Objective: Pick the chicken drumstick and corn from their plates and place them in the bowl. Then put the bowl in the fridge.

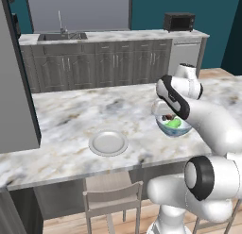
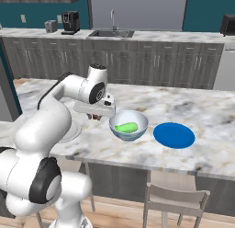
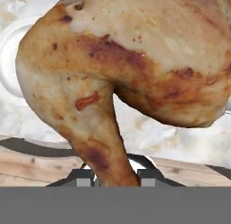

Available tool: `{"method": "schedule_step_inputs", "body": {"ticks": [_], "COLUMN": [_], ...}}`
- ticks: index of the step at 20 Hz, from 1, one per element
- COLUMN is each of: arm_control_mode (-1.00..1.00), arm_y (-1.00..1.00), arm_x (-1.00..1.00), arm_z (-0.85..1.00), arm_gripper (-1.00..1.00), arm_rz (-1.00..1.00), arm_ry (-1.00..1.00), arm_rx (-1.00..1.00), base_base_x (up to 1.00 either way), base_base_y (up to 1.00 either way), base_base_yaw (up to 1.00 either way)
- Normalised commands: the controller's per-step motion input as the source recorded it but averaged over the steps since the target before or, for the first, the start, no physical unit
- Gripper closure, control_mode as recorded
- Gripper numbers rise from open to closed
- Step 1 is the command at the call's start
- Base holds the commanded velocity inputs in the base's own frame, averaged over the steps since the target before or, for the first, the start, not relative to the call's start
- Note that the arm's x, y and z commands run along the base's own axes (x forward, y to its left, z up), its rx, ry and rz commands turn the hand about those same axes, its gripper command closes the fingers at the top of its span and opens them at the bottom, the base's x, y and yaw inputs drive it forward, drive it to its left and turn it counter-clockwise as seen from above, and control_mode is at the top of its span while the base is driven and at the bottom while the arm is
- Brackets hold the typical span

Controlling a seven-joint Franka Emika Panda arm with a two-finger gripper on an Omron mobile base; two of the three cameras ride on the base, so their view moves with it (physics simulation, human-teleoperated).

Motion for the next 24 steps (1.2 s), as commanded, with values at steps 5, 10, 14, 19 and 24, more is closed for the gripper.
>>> {"method": "schedule_step_inputs", "body": {"ticks": [5, 10, 14, 19, 24], "arm_control_mode": [-1.0, -1.0, -1.0, -1.0, -1.0], "arm_y": [-0.3, -0.31, -0.36, -0.35, -0.27], "arm_x": [-0.03, 0.09, 0.09, 0.06, 0.07], "arm_z": [0.01, 0.0, 0.0, -0.01, -0.02], "arm_gripper": [1.0, 1.0, 1.0, 1.0, 1.0], "arm_rz": [-0.17, -0.17, -0.14, -0.11, -0.02], "arm_ry": [-0.06, 0.06, 0.12, 0.01, -0.01], "arm_rx": [-0.26, -0.24, -0.11, -0.02, 0.0], "base_base_x": [0.0, 0.0, 0.0, 0.0, 0.0], "base_base_y": [0.0, 0.0, 0.0, 0.0, 0.0], "base_base_yaw": [0.0, 0.0, 0.0, 0.0, 0.0]}}
